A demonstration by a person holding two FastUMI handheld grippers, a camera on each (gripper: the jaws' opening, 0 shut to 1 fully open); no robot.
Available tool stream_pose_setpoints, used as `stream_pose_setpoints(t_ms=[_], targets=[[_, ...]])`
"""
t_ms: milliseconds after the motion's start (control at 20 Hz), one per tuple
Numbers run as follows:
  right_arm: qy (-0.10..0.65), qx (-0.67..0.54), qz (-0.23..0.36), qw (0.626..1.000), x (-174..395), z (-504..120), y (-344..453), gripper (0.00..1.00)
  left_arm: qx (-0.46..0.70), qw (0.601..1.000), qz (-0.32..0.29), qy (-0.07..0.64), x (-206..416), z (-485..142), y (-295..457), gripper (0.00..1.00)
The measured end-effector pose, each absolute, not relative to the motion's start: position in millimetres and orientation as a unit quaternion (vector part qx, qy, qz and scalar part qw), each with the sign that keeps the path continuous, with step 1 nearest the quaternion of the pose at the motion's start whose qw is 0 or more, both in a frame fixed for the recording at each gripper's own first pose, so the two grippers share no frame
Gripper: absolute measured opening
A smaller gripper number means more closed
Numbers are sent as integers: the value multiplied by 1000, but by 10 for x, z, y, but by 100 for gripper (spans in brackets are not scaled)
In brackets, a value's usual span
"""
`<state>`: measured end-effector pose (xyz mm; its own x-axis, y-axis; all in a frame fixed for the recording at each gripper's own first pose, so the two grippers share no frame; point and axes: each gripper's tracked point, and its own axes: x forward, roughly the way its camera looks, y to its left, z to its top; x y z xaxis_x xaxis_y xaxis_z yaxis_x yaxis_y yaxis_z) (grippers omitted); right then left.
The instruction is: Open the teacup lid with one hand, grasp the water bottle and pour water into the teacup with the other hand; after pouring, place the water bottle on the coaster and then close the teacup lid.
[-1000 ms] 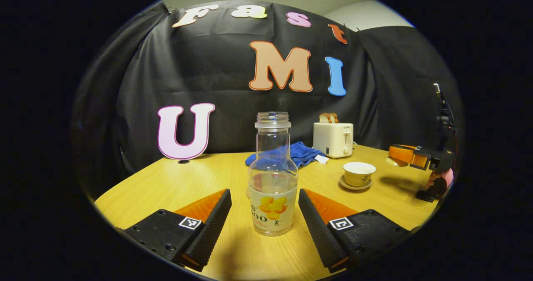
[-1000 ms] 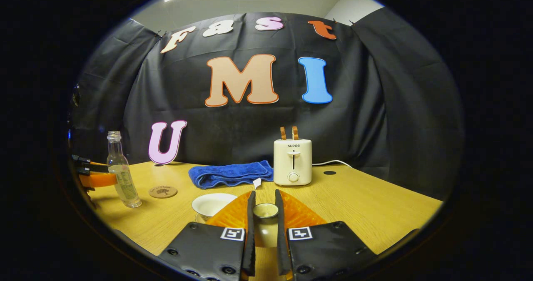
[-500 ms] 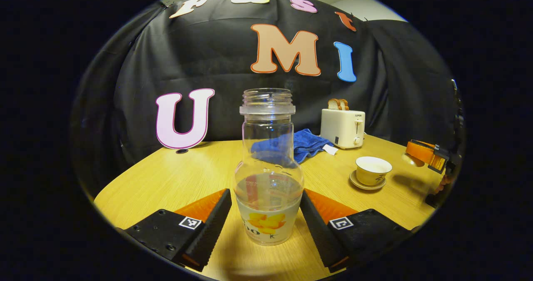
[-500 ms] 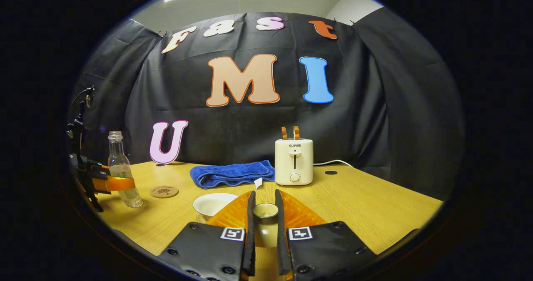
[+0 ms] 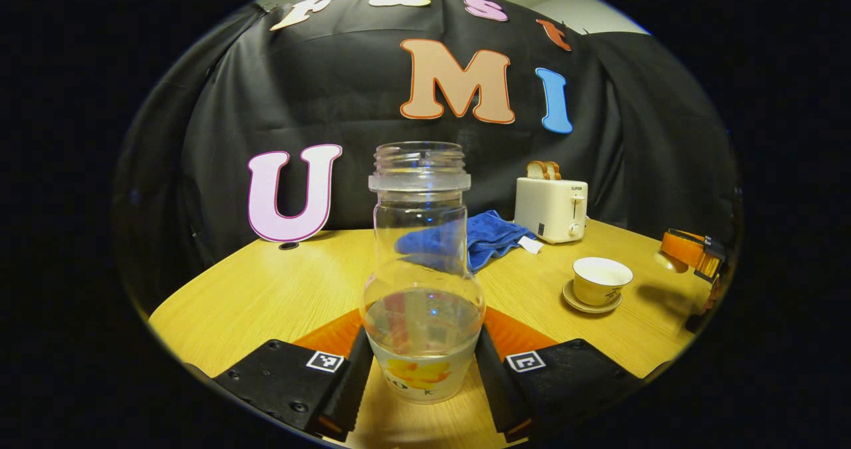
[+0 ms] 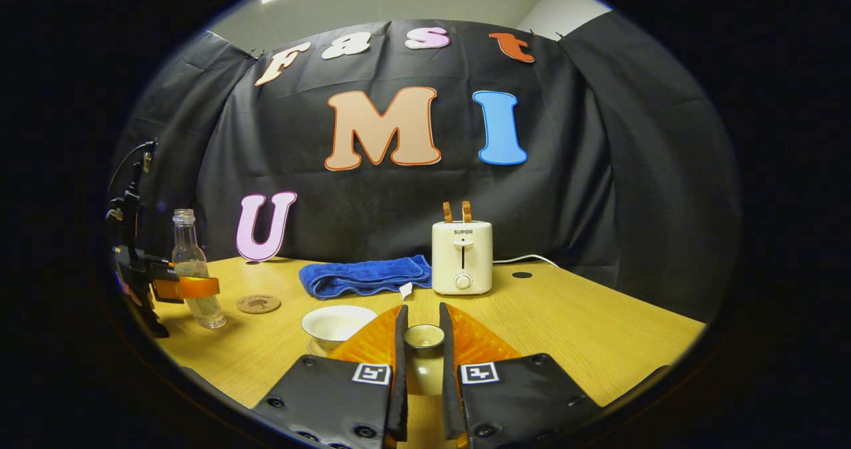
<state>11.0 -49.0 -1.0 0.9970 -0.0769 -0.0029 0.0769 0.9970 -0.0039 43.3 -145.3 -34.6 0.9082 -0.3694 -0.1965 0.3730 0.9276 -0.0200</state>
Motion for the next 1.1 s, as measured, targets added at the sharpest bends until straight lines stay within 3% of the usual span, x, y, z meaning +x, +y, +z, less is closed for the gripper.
stream_pose_setpoints(t_ms=[300, 550, 800, 1100], targets=[[-2, -3, -60, 998, -27, 7, -731, 24, 59, 979, -167, 101, 513, -282, -1468, 70], [-1, -2, -64, 998, -49, 10, -774, 24, 229, 963, -130, 54, 772, 166, -1463, 70], [-1, -3, -65, 998, -45, 7, -787, 24, 400, 910, -110, 2, 1058, 496, -1648, 70], [-2, -3, -79, 997, -41, 11, -919, 24, 554, 820, -145, -4, 1124, 227, -2005, 70]])
